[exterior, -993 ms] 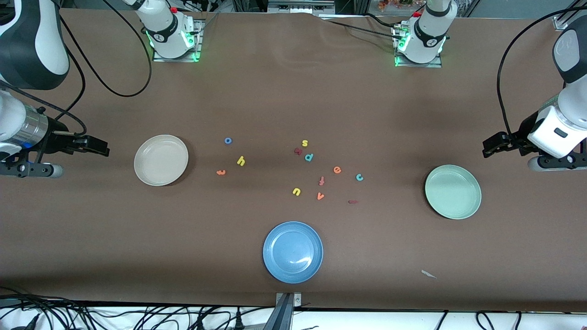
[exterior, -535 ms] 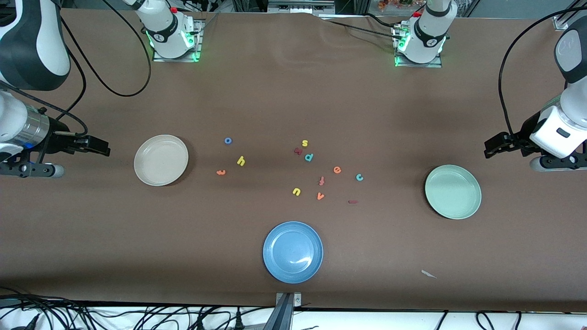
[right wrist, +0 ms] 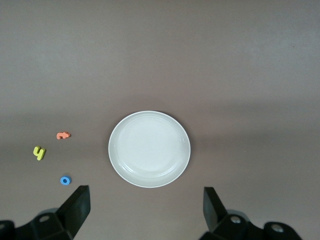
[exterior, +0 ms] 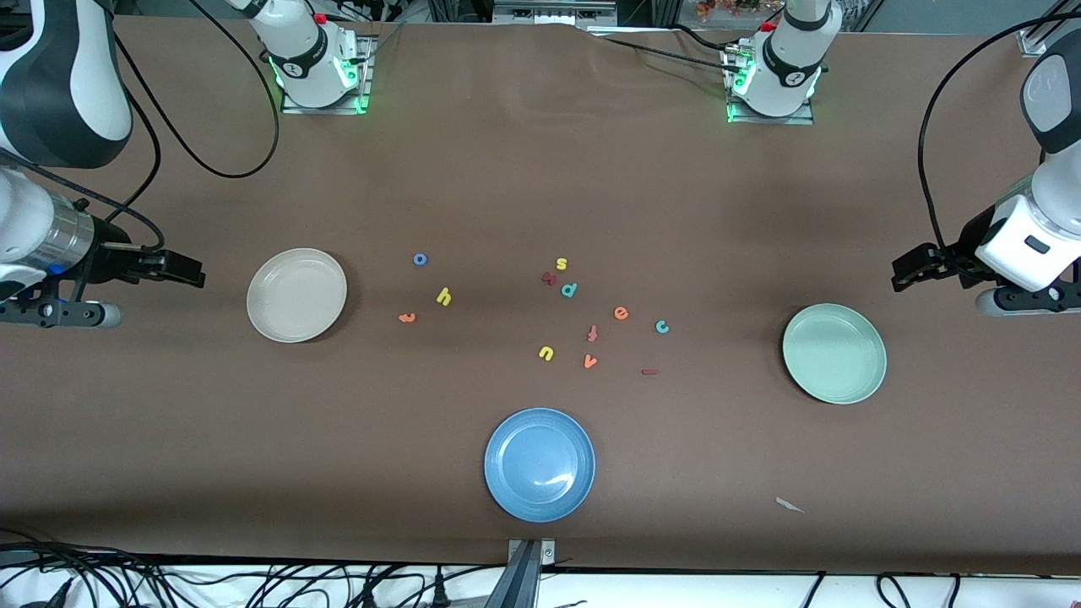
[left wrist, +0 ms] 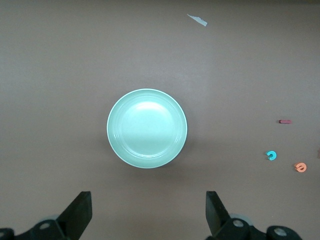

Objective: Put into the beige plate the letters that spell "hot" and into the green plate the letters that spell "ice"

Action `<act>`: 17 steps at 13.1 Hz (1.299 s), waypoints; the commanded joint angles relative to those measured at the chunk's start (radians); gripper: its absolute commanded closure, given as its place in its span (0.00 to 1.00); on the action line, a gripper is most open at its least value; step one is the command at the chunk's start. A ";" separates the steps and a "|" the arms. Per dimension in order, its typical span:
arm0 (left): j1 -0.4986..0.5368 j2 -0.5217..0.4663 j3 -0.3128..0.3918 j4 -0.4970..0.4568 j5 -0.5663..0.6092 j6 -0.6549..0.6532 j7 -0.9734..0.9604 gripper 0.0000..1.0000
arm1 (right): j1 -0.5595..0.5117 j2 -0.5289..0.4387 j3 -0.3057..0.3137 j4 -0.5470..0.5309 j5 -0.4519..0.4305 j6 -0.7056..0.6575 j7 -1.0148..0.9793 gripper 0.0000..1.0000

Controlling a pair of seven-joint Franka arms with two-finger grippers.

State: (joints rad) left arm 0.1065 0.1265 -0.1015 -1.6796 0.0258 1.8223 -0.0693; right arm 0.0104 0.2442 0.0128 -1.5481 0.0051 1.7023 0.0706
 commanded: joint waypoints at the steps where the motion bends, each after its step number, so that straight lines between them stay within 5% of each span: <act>1: 0.005 -0.002 -0.003 0.001 0.016 0.006 0.022 0.00 | 0.005 -0.013 0.003 -0.017 -0.010 0.003 0.011 0.00; 17: 0.007 -0.002 -0.003 0.001 0.014 0.008 0.022 0.00 | 0.019 -0.028 0.006 -0.020 -0.013 -0.007 0.012 0.00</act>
State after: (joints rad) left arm 0.1069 0.1265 -0.1015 -1.6796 0.0258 1.8223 -0.0692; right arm 0.0249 0.2403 0.0135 -1.5543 0.0050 1.7025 0.0712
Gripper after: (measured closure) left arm 0.000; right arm 0.000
